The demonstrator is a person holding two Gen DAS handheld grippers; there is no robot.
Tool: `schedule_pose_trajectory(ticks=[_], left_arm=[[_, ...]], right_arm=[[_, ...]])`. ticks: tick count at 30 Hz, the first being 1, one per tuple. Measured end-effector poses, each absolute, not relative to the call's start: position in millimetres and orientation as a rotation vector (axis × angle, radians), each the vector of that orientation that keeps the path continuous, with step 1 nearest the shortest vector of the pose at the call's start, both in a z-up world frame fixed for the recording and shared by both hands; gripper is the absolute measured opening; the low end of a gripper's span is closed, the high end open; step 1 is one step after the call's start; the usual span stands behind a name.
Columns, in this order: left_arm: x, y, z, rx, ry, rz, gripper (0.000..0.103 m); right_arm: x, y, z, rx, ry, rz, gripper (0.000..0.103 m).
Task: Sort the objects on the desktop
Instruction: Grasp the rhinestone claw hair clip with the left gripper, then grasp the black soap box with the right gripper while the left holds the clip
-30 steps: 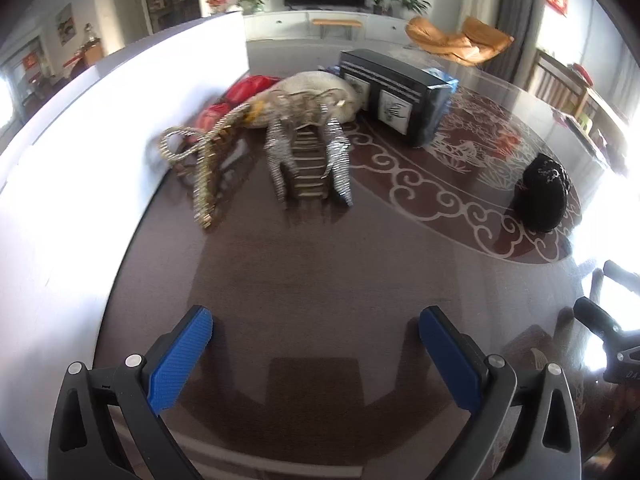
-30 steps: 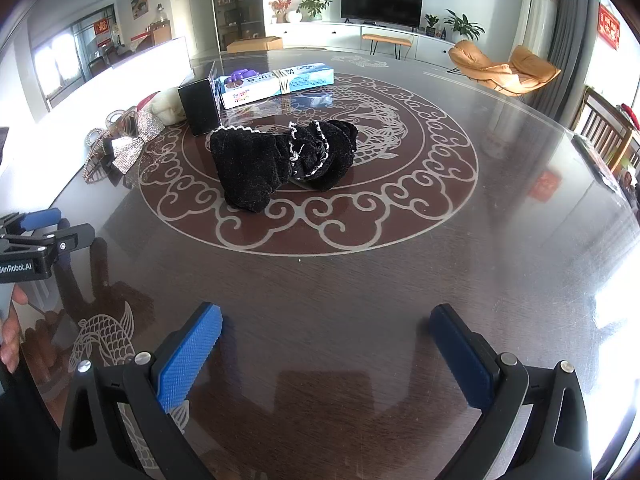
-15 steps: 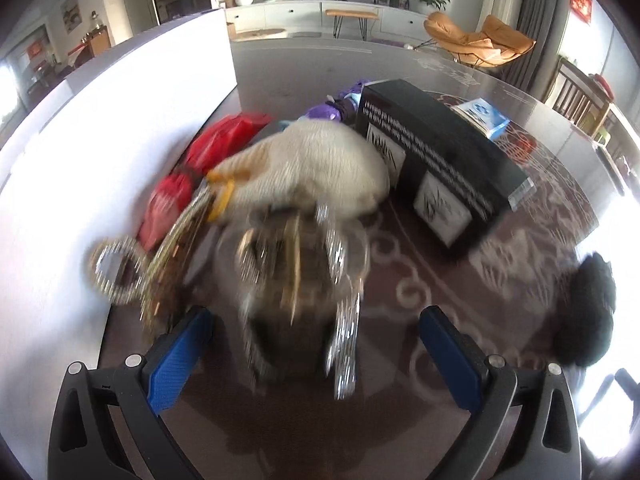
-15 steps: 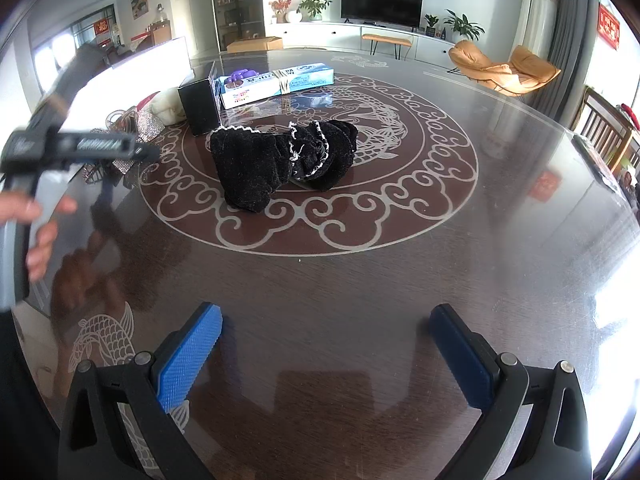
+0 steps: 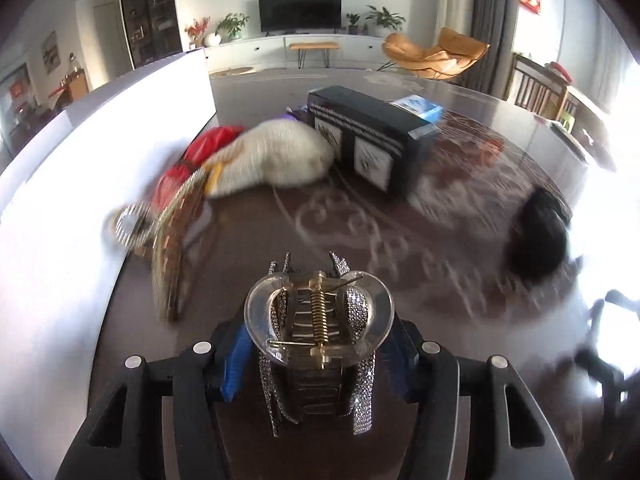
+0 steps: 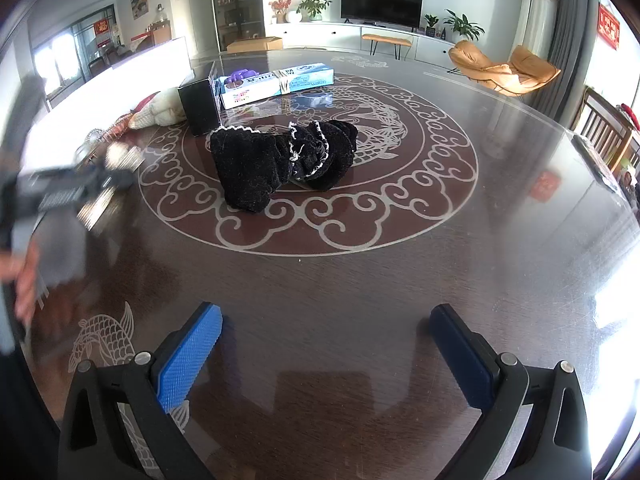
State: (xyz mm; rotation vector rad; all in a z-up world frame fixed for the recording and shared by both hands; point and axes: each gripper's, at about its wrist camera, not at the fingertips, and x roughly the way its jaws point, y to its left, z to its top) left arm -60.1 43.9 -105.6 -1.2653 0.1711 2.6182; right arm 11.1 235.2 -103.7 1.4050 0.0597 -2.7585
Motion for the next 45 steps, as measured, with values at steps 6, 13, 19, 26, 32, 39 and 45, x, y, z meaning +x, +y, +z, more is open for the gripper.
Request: schedule_pose_trajectory(ticks=[6,13,19,26,32,39,45], left_arm=[[-50,31,-105,-1.264,0.154,2.638,0.056],[-56,37,-106,-1.27,0.145,2.666,0.056],[-52,22,-107,-1.286,0.11,2.702,0.056],[-53,21,-107,-1.284,0.106,2.704,0.056],[-54,18,-107,-1.283,0.095,2.7,0.056],[-57,16,-107,-1.284,0.097,2.699,0.056],[-57,16,-107,-1.283,0.095,2.698,0.056]], right_arm=[[10,233,-99,1.414,0.054,-2.736,0.1],[-60,158,-30,1.181,0.274,-2.626,0.099],[-170,103,-47,1.34,0.279,-2.451,0.086],[-204,103,-81,1.482,0.095,-2.4,0.034],[-154,152,-92,1.509,-0.406,-2.234,0.035],[-102,205,-77,1.508,-0.387,-2.388,0.078],[-113,172,-67,1.441,0.032,-2.452,0.092]])
